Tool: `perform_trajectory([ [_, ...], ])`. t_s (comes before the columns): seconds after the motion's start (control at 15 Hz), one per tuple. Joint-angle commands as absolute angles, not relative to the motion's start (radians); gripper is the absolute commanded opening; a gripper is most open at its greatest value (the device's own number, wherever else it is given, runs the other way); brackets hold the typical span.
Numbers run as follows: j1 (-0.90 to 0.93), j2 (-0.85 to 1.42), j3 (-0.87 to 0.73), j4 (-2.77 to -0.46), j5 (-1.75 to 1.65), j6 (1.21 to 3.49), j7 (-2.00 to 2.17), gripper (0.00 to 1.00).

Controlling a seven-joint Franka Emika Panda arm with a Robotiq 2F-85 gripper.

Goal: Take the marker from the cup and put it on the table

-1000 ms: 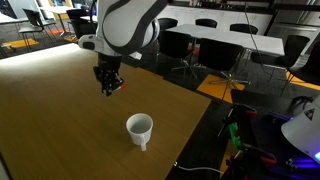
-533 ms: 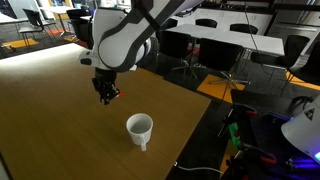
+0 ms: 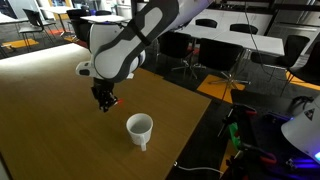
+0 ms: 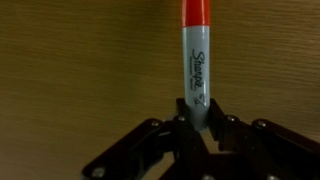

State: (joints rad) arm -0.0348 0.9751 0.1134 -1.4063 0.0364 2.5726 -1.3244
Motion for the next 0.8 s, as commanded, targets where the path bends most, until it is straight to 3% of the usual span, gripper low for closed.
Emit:
perform_trajectory([
  [0.0,-0.047,1.01,0.132,-1.331,0.009,2.509,-1.281,0.56],
  [0.33,-0.073,0.926,0.159,-1.4,0.029,2.53,-1.274,0.95],
  [0.4,-0.083,0.894,0.167,-1.427,0.035,2.526,-1.271,0.99],
  [0.73,-0.145,0.7,0.224,-1.591,0.077,2.541,-1.273,1.0],
])
